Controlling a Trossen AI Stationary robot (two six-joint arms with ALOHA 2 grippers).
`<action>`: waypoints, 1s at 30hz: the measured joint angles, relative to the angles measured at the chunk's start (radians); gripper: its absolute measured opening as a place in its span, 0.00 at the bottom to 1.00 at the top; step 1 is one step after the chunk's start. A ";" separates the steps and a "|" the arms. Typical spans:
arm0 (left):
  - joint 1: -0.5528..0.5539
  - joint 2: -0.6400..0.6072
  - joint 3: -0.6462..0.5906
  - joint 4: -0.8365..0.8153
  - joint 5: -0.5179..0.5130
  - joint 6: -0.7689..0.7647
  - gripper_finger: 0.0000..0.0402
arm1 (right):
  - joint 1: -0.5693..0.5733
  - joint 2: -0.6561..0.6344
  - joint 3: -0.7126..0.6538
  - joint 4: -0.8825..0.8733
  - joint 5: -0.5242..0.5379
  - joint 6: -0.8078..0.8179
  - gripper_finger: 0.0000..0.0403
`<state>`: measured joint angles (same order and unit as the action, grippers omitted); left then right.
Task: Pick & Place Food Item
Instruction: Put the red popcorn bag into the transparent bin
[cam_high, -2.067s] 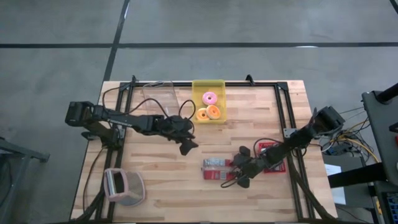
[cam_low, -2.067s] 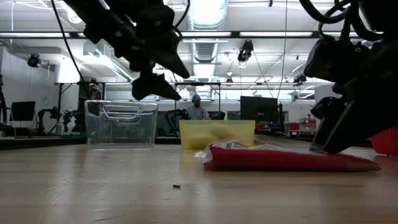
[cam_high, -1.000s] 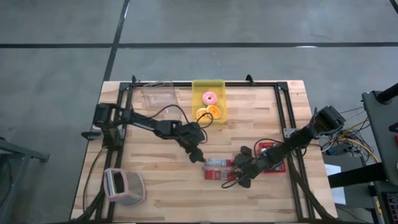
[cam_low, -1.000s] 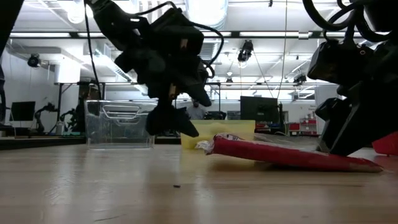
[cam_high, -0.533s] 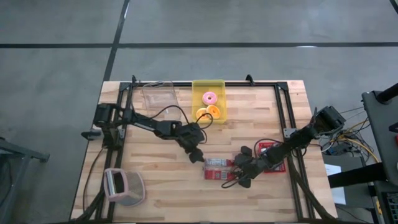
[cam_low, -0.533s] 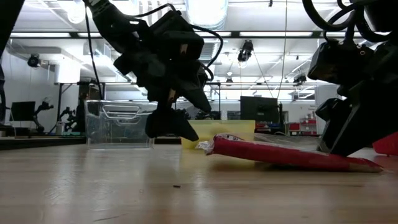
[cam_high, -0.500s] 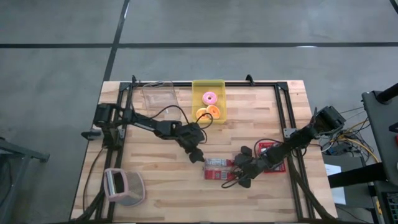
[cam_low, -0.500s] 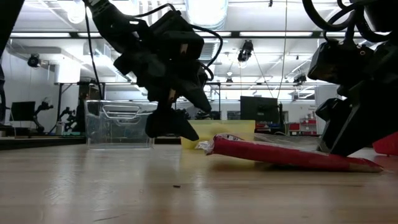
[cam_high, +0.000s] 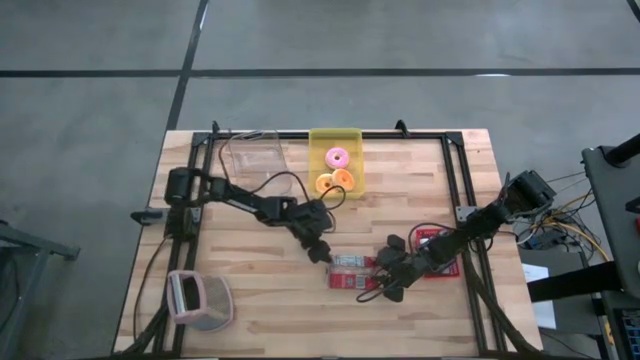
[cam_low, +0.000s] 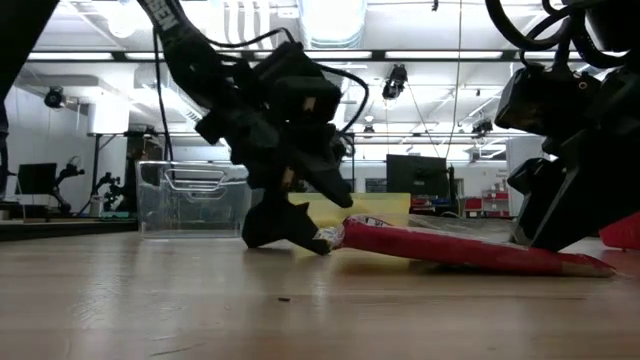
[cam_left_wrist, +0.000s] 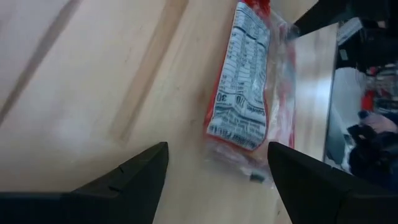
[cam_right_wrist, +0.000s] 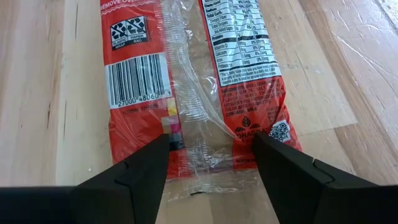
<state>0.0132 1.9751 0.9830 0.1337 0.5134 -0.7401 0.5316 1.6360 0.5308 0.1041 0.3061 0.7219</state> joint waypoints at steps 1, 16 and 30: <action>0.002 0.016 0.010 0.010 0.018 -0.002 0.71 | 0.000 0.000 0.000 0.000 0.000 0.000 0.58; 0.002 0.077 0.094 0.019 0.101 -0.017 0.71 | 0.000 0.000 0.000 0.000 0.007 -0.005 0.58; -0.043 0.079 0.102 0.036 0.148 0.021 0.71 | 0.000 0.000 0.000 0.000 0.008 -0.011 0.58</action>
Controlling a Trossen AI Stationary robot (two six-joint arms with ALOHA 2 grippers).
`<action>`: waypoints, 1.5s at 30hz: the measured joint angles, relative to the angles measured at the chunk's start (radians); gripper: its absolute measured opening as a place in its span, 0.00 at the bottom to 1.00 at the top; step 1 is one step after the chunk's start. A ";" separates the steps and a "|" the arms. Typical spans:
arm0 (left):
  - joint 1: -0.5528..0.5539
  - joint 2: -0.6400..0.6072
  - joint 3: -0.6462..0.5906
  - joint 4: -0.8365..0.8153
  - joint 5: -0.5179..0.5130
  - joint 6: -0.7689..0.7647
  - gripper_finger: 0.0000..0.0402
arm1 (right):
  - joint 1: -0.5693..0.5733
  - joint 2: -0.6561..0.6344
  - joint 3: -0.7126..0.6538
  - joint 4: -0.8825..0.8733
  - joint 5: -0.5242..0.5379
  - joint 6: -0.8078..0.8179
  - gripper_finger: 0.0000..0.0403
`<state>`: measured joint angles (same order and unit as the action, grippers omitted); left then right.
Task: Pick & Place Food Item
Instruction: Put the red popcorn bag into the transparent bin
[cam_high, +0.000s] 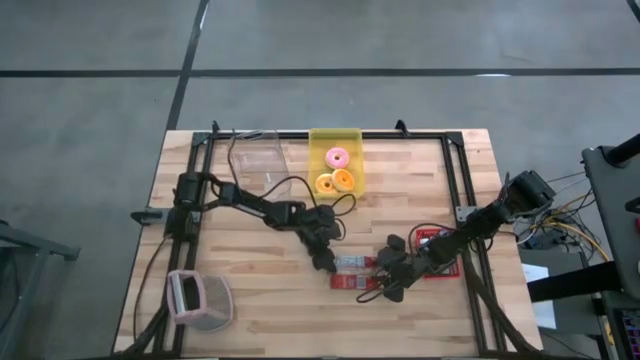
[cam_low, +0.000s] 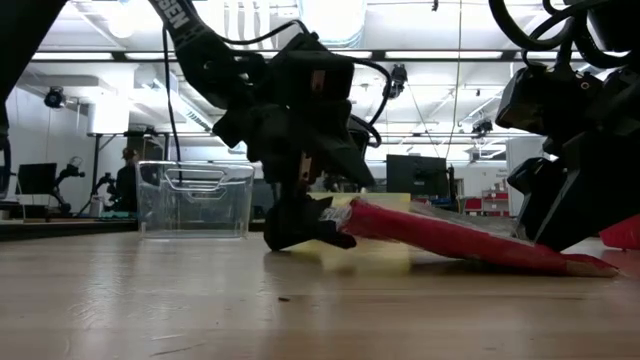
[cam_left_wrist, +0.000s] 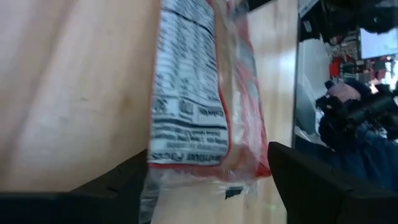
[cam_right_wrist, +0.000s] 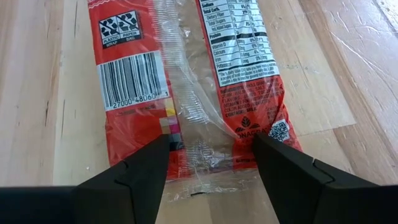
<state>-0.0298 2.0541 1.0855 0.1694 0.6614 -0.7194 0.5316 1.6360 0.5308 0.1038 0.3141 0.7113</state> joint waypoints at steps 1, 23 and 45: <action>-0.001 0.000 0.000 0.003 0.007 -0.003 0.71 | 0.000 0.000 0.000 0.000 0.000 0.000 0.58; -0.006 0.000 -0.001 0.099 -0.034 -0.057 0.60 | 0.000 0.000 -0.001 0.000 0.005 -0.008 0.58; -0.005 -0.002 -0.001 0.103 -0.073 -0.062 0.18 | -0.001 0.000 -0.001 0.000 0.004 -0.009 0.58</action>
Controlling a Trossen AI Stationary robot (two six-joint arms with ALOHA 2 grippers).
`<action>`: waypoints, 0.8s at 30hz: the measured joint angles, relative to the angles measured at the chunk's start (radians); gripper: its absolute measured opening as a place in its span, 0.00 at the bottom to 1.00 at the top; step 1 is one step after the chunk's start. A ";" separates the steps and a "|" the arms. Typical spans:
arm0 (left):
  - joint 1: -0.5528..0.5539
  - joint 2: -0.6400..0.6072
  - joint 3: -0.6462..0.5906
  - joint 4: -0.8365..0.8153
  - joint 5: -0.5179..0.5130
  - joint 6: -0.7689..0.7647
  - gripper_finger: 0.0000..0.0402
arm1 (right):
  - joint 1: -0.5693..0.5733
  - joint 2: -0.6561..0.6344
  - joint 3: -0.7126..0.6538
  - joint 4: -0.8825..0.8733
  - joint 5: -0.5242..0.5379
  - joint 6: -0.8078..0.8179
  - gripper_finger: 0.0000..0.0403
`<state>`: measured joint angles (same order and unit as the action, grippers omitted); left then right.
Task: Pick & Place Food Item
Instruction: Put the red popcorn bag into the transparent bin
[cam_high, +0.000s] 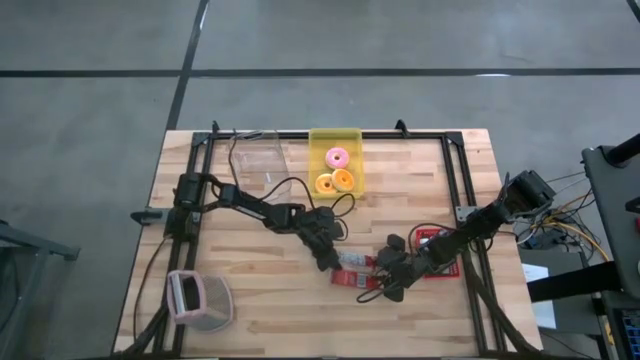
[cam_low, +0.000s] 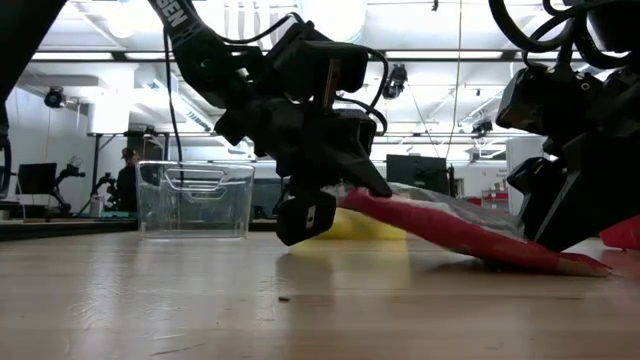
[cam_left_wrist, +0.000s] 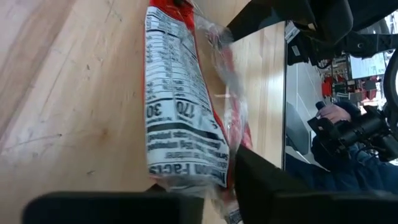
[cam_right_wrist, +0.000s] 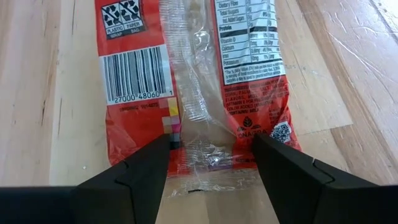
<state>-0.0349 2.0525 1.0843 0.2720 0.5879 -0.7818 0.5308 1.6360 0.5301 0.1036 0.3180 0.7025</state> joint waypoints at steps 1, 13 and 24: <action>0.000 0.000 0.000 0.001 -0.002 0.000 0.15 | 0.000 0.000 0.000 0.000 0.000 0.000 0.58; 0.000 0.000 0.000 0.000 -0.004 0.004 0.05 | 0.000 0.000 0.003 -0.001 0.003 0.000 0.58; 0.001 -0.002 -0.004 -0.004 -0.001 0.018 0.04 | 0.001 0.003 0.002 0.051 0.021 -0.047 0.58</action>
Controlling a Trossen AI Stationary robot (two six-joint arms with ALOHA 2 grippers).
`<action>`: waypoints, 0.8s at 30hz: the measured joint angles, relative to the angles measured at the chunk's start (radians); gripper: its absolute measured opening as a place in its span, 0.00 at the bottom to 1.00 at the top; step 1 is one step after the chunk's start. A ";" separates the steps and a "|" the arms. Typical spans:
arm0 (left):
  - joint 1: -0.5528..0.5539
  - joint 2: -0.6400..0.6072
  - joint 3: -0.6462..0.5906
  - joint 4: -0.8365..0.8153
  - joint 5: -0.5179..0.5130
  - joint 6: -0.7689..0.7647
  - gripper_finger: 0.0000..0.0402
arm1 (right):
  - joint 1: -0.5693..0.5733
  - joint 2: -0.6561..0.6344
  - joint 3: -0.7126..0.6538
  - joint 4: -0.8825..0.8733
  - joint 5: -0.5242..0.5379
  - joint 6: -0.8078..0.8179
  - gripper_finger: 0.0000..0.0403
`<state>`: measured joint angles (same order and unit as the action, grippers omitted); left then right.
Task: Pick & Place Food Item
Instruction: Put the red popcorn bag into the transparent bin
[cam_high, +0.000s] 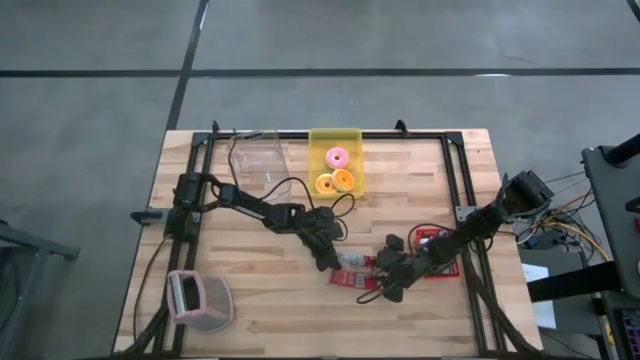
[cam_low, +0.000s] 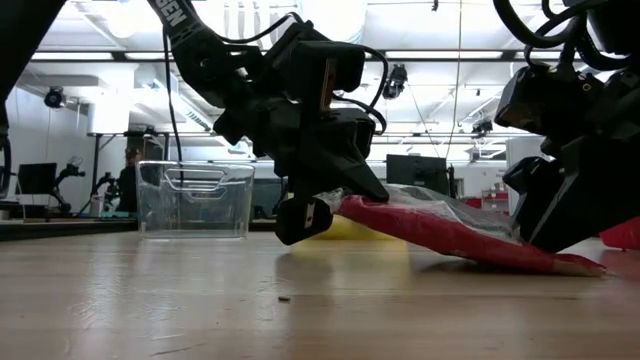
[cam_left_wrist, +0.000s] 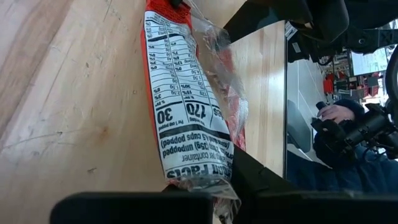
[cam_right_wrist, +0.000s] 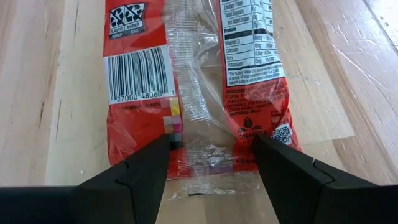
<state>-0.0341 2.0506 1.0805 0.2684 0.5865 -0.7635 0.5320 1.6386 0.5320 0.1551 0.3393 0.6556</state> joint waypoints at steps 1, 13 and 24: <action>0.000 0.000 0.000 0.000 0.000 0.000 0.04 | 0.000 0.000 0.000 0.001 0.000 0.000 0.58; 0.000 0.000 0.000 0.000 -0.003 0.000 0.04 | 0.000 -0.009 0.001 0.004 0.001 -0.004 0.58; 0.000 0.000 0.000 0.002 -0.011 0.004 0.04 | 0.000 -0.146 0.000 -0.069 -0.007 -0.027 0.58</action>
<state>-0.0341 2.0506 1.0805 0.2699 0.5751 -0.7597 0.5316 1.4927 0.5318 0.0861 0.3328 0.6285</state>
